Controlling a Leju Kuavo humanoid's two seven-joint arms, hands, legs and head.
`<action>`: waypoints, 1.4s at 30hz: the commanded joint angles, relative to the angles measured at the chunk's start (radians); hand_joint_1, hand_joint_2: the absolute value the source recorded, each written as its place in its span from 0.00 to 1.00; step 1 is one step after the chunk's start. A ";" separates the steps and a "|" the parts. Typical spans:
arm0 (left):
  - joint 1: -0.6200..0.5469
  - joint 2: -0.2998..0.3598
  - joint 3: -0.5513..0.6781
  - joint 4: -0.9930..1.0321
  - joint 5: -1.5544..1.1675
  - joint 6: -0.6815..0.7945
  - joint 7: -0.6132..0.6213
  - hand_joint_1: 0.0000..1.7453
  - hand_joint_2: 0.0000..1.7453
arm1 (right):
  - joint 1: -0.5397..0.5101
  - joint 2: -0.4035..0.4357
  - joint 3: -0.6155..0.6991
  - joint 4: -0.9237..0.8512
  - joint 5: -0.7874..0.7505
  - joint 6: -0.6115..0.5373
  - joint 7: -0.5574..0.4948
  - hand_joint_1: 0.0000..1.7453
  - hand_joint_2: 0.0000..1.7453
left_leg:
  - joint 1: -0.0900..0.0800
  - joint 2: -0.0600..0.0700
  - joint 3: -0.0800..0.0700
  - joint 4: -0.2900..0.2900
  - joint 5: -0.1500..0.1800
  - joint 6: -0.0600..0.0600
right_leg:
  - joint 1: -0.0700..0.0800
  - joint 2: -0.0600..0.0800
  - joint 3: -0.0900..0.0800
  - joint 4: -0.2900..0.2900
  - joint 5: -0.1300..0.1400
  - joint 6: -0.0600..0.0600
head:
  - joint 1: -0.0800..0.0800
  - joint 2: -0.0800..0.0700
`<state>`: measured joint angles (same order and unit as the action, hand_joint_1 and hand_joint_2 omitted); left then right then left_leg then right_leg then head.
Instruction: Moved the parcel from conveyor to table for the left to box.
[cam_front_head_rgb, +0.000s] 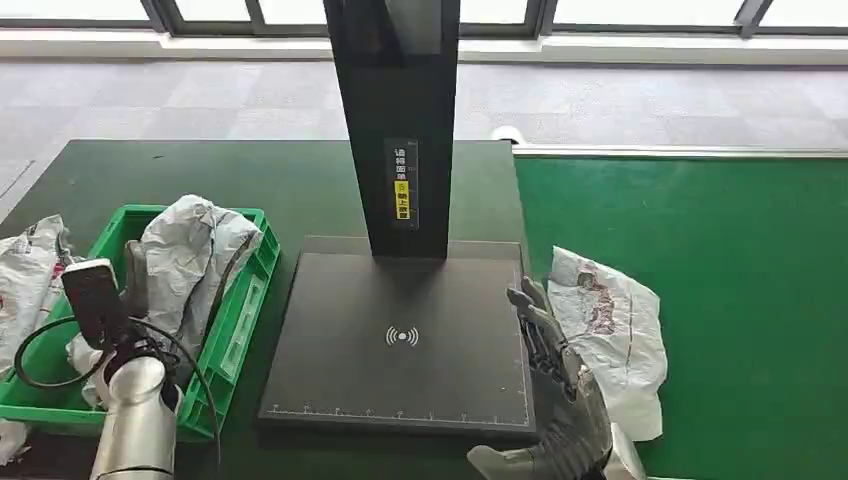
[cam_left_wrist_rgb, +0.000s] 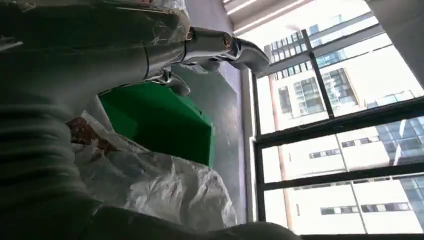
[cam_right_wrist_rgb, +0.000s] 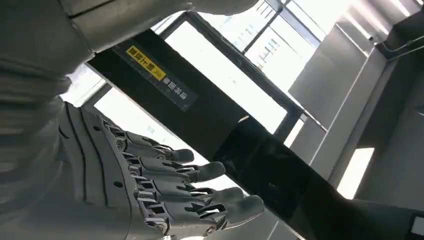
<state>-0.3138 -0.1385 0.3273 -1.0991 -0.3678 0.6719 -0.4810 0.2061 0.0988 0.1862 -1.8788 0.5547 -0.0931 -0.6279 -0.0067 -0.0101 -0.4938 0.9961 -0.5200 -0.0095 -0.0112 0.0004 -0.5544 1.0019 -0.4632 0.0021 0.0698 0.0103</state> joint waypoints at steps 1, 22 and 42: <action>0.023 -0.035 0.082 0.016 -0.020 0.026 0.008 0.00 0.00 | -0.036 0.018 -0.011 0.074 -0.002 0.003 -0.060 0.00 1.00 | 0.000 0.002 0.000 -0.001 0.000 0.000 | 0.000 0.002 -0.001 -0.002 0.001 0.000 | 0.000 0.000; 0.351 -0.211 -0.101 -0.727 0.096 0.026 -0.217 0.00 0.00 | -0.045 0.022 -0.166 0.234 0.556 -0.266 0.394 0.00 1.00 | 0.003 0.008 -0.002 0.002 -0.004 0.000 | 0.003 0.007 -0.009 -0.002 0.001 0.000 | 0.000 0.000; 0.436 -0.141 -0.309 -0.858 0.132 0.026 -0.217 0.00 0.00 | -0.127 0.015 -0.330 0.446 0.731 -0.249 0.555 0.00 1.00 | 0.001 0.006 -0.008 -0.001 -0.005 0.002 | 0.002 0.006 -0.009 -0.005 0.000 0.002 | 0.000 0.000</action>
<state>0.1099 -0.3288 0.0831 -1.9276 -0.2419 0.6989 -0.7031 0.1438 0.1053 -0.0416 -1.6044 1.2593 -0.3426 -0.0938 -0.0062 -0.0052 -0.5031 0.9979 -0.5256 -0.0065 -0.0104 0.0058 -0.5653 1.0000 -0.4638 0.0039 0.0698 0.0103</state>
